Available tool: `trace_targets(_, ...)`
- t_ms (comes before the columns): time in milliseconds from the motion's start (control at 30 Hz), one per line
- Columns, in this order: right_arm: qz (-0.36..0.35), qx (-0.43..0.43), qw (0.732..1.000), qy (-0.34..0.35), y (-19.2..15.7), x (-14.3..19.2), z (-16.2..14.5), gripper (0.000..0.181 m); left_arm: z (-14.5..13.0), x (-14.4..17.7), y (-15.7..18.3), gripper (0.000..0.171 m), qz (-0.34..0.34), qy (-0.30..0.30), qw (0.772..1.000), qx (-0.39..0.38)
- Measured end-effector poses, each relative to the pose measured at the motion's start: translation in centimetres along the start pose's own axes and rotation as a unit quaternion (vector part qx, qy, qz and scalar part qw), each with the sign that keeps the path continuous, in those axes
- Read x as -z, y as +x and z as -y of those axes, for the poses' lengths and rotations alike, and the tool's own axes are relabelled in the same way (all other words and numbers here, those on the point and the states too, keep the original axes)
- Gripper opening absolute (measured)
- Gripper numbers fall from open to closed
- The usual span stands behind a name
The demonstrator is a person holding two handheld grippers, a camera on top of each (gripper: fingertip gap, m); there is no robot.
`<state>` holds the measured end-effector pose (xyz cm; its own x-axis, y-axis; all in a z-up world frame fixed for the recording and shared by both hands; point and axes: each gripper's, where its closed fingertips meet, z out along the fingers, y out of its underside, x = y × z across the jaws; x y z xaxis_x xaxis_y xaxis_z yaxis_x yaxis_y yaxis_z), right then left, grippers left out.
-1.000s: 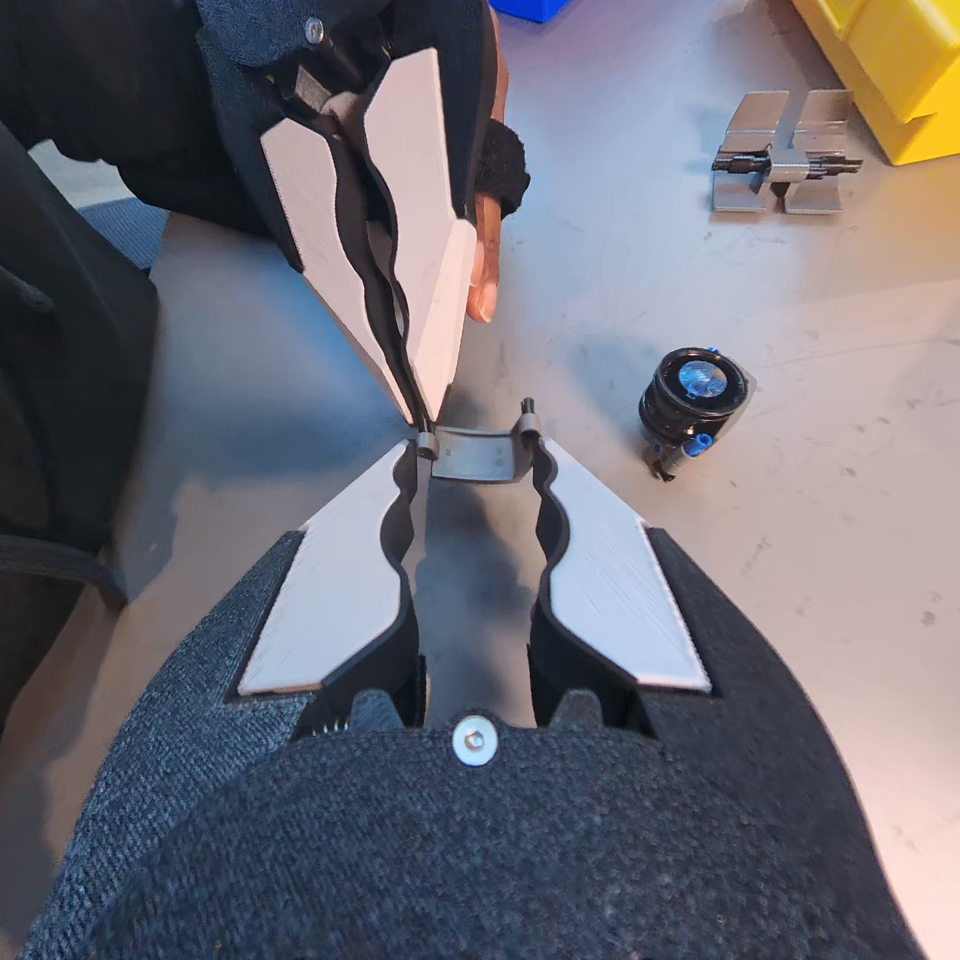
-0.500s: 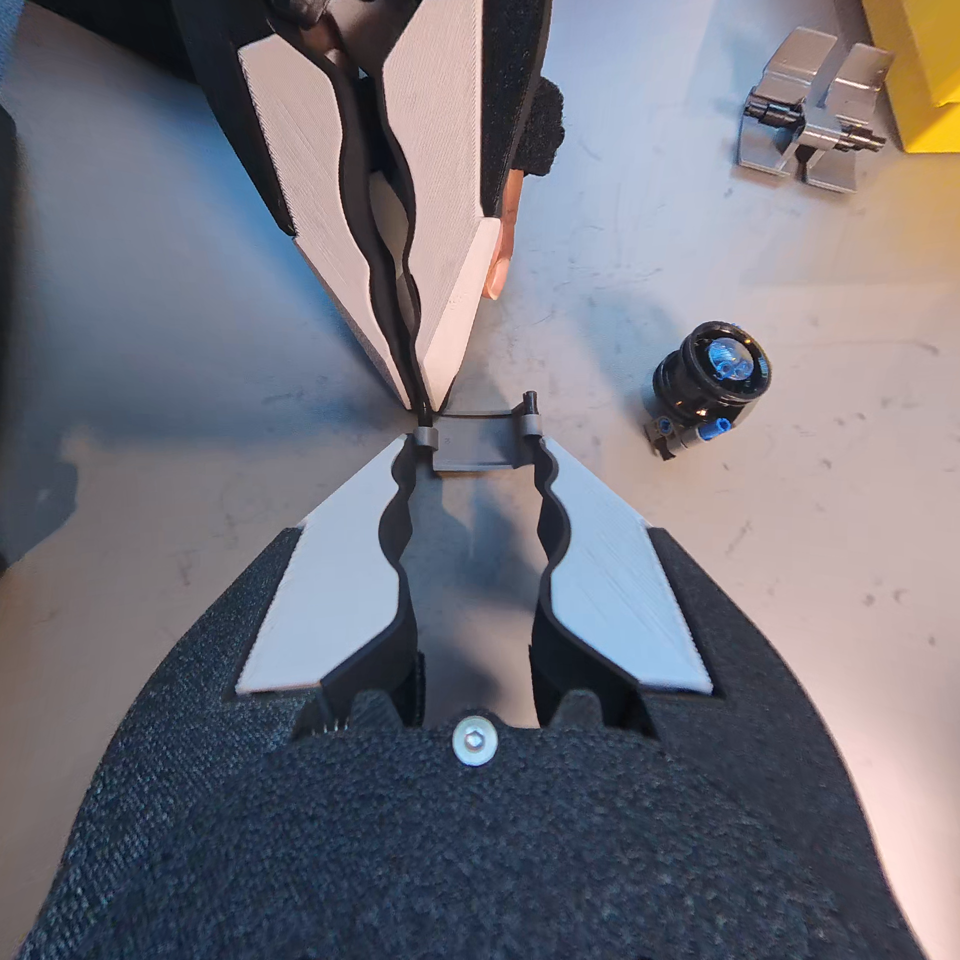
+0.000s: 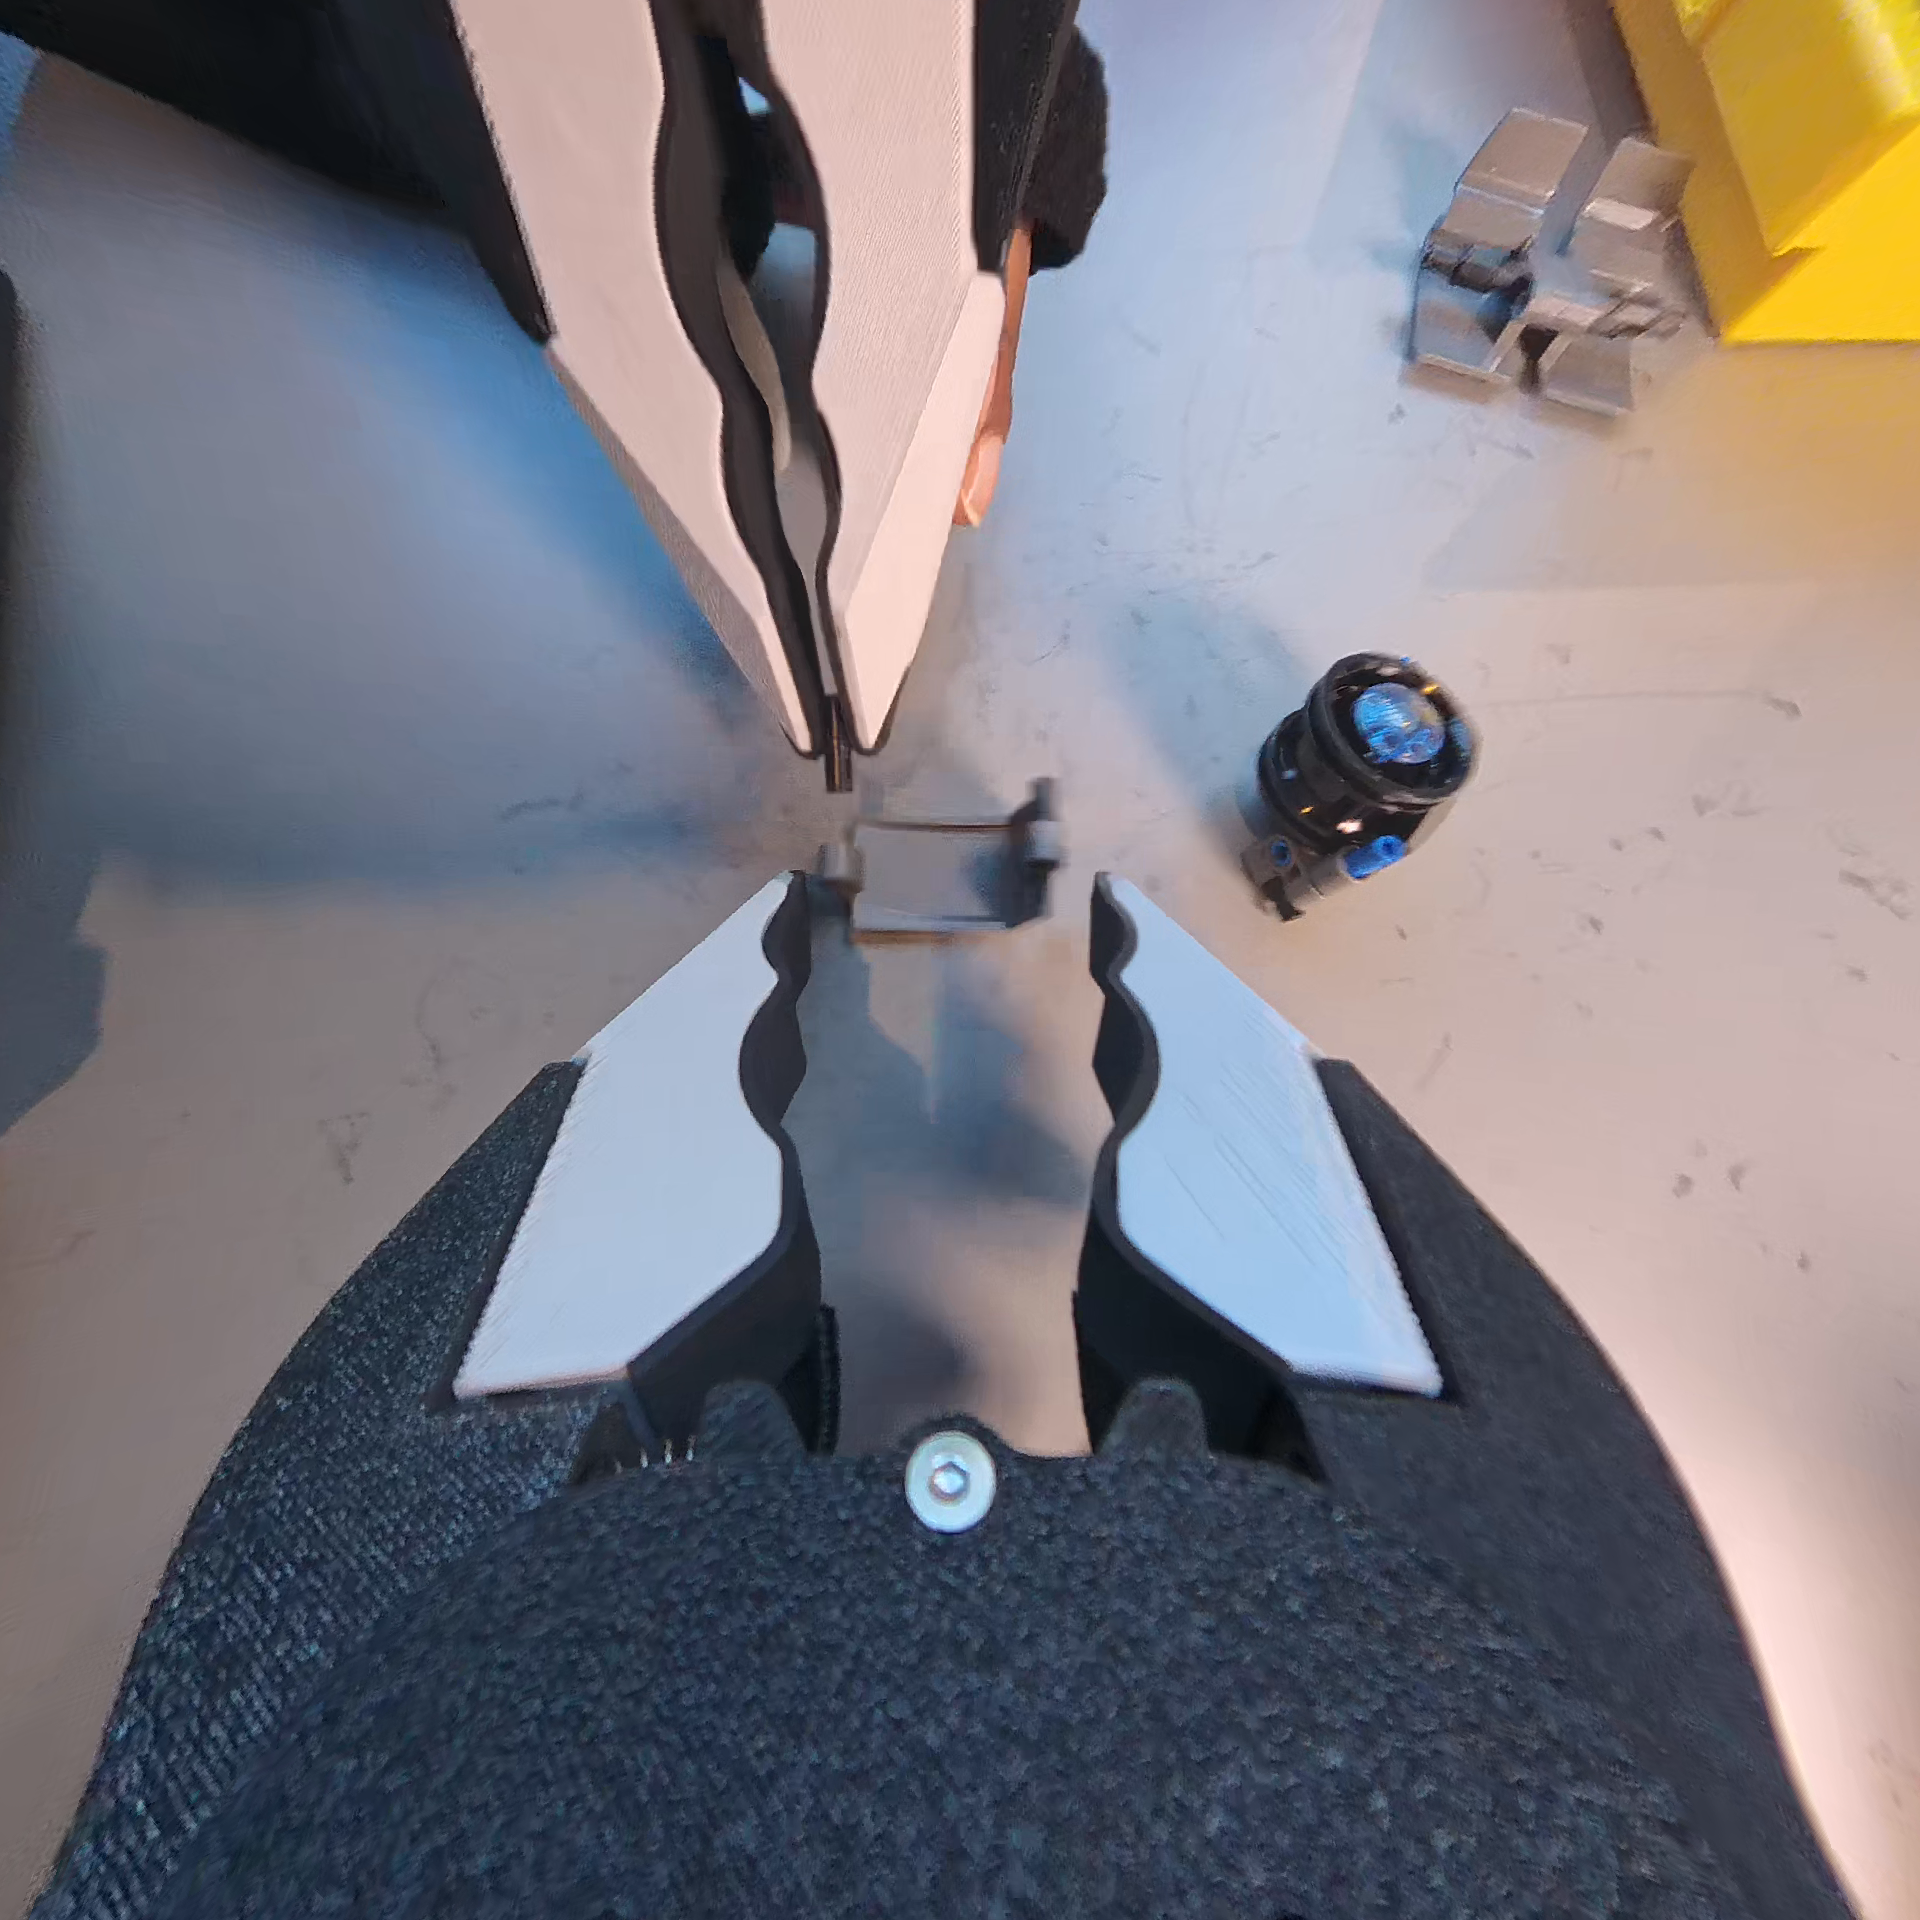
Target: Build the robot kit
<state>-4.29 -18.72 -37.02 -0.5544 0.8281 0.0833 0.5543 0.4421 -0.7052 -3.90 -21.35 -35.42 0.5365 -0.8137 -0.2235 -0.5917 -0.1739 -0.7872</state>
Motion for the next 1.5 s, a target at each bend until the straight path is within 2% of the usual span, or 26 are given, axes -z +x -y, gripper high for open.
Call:
trace_targets(133, -0.030, 0.036, 0.996, 0.079, 0.8, 2.6, 2.9, 0.052, 2.3, 1.8, -1.4, 0.004, 0.005, 0.089, 0.994, 0.058)
trace_targets(267, -0.051, 0.108, 0.980, 0.162, -0.5, 4.3, 5.9, 0.026, 3.8, 2.7, -1.7, 0.004, -0.011, 0.148, 0.984, 0.100)
trace_targets(433, -0.067, 0.141, 0.972, 0.174, -1.0, 4.6, 6.8, 0.007, 4.8, 3.2, -1.7, 0.004, -0.025, 0.183, 0.976, 0.119)
trace_targets(533, -0.065, 0.144, 0.971, 0.178, -1.1, 4.8, 7.0, 0.006, 5.1, 3.4, -1.6, 0.004, -0.032, 0.192, 0.973, 0.123)
trace_targets(633, -0.054, 0.142, 0.974, 0.166, -1.2, 4.6, 6.5, 0.005, 4.8, 3.0, -1.4, 0.004, -0.033, 0.176, 0.977, 0.118)
trace_targets(833, -0.037, 0.153, 0.981, 0.111, -1.7, 3.3, 4.8, 0.004, 2.9, 1.5, -0.7, 0.004, -0.017, 0.093, 0.993, 0.076)
trace_targets(1033, -0.028, 0.167, 0.983, 0.069, -2.1, 2.1, 3.6, 0.004, 1.4, 0.5, 0.0, 0.004, -0.015, 0.034, 0.998, 0.051)
trace_targets(1500, -0.015, 0.163, 0.985, 0.052, -2.4, 1.4, 2.9, 0.004, 0.8, 0.1, 0.5, 0.004, -0.027, 0.012, 0.998, 0.055)
